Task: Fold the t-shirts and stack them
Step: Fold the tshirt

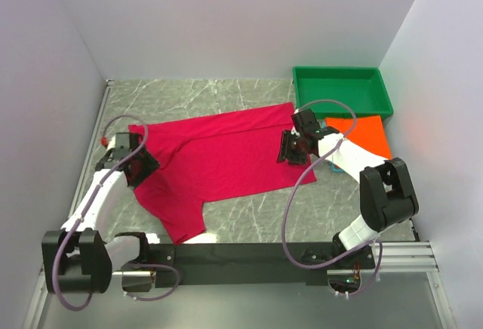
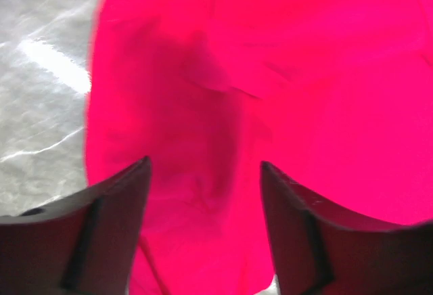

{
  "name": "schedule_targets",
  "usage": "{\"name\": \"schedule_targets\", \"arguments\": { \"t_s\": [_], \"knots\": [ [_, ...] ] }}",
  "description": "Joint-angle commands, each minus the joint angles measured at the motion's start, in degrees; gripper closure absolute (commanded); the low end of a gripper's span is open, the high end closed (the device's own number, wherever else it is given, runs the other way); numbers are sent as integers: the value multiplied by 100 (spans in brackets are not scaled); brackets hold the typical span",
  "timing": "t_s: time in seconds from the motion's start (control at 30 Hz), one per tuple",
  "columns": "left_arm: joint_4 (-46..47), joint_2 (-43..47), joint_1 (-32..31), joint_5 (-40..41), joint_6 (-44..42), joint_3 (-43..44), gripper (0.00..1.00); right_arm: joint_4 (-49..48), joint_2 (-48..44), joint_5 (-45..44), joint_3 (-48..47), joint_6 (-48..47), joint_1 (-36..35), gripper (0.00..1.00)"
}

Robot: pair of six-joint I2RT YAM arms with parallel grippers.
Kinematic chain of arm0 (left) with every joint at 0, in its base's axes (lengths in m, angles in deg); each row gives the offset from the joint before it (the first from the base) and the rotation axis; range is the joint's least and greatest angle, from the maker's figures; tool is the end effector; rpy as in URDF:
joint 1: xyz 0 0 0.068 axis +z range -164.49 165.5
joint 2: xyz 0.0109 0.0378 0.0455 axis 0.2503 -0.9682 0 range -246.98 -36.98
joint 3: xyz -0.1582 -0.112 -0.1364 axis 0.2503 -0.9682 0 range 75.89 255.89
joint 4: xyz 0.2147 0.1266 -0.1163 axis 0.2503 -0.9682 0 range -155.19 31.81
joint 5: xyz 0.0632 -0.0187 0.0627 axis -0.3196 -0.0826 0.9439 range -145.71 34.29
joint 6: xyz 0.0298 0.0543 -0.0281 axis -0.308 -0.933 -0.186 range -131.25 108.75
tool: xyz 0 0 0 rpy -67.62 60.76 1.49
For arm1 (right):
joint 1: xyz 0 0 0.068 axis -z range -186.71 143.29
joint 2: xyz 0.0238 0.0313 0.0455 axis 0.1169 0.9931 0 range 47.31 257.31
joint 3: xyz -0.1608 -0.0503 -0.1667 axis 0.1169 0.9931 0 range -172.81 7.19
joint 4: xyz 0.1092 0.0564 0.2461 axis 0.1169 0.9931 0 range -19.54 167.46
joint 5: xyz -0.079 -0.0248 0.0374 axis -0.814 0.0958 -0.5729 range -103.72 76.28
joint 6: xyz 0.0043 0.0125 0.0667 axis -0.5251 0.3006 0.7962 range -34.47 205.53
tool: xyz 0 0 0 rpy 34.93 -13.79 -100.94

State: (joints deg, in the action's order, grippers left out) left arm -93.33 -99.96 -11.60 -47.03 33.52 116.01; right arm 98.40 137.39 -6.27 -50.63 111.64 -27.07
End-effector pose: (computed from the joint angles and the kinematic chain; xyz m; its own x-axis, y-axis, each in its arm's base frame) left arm 0.2465 0.0206 0.1614 -0.5099 -0.7229 -0.4663 -0.6886 0.6679 -0.2824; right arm 0.3120 0.1233 0.1414 -0.9090 0.1282 -0.3967 -0.0059 0.9475 0.3197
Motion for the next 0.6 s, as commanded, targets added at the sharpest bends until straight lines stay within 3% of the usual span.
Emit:
{"name": "schedule_targets", "arguments": {
  "t_s": [0.0, 0.07, 0.23, 0.57],
  "knots": [
    [297, -91, -604, 474, 128, 486, 31, -377, -166, 327, 25, 8, 6, 48],
    [332, -337, -1184, 922, -126, 828, 39, -421, -210, 424, 86, 8, -3, 48],
    [437, -1485, -2203, 2294, -1170, 1524, 47, -535, -403, 530, 359, -9, -38, 49],
    [1096, -3070, -2619, 2778, -2473, 1991, 56, -667, -650, 565, 790, -9, -38, 49]
  ]
}}
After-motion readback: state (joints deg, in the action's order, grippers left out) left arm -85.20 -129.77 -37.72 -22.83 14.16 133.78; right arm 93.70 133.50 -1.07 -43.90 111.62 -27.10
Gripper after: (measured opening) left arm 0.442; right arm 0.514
